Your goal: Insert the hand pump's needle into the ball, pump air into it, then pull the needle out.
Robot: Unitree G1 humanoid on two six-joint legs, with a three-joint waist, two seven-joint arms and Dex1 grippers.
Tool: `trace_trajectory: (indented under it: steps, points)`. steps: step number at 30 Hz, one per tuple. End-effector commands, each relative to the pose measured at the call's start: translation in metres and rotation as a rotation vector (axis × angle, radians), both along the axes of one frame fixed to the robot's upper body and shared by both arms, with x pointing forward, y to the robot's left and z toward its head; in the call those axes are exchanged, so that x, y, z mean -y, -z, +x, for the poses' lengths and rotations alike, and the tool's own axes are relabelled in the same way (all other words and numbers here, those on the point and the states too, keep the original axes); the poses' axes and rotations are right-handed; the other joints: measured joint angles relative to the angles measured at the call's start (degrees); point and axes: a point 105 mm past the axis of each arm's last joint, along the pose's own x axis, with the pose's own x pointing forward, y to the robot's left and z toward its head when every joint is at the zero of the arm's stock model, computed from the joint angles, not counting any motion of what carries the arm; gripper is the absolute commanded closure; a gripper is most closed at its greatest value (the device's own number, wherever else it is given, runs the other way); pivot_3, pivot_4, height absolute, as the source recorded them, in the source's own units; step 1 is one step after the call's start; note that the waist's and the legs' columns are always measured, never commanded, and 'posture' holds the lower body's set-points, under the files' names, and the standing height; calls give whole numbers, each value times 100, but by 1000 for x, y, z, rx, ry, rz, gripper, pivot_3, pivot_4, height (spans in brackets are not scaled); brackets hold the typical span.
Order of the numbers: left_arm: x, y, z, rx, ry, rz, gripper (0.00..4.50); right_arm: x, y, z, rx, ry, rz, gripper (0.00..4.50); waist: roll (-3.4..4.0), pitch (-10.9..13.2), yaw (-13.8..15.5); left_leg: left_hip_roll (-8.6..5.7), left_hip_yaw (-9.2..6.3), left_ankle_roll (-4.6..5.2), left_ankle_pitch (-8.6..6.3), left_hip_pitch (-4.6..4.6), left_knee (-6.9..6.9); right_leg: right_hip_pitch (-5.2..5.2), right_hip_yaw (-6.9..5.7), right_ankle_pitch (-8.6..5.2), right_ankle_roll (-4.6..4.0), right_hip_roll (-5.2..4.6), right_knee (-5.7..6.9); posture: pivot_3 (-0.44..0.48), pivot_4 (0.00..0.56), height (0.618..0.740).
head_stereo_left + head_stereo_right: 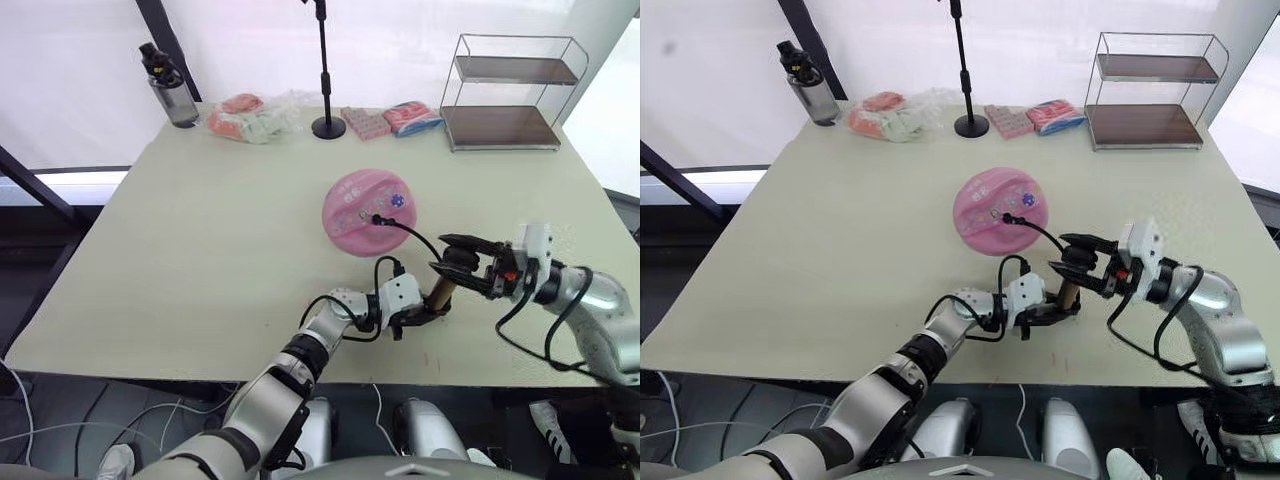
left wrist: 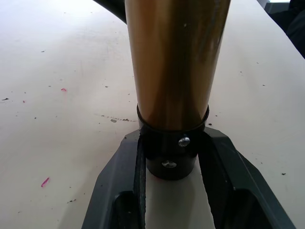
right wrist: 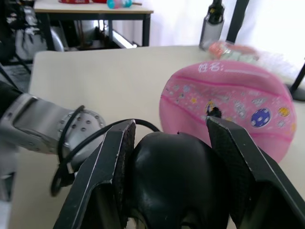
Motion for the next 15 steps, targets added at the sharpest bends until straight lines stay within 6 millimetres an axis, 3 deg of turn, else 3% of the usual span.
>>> trace_trajectory:
  steps: [1,15]
  points:
    - [-19,32,-11,-85,-12,109,3408,0,-59,-11,125,-70,22,2629,-2,1,11,1,-6,0,0,-1,-10,-1,-5,0,-1,2,-5,0,150,740]
    - [-22,35,-11,-86,-11,119,3408,13,-168,-27,296,-66,23,2629,8,22,10,4,-10,0,0,-19,-26,-5,-15,2,0,-3,-48,0,150,740]
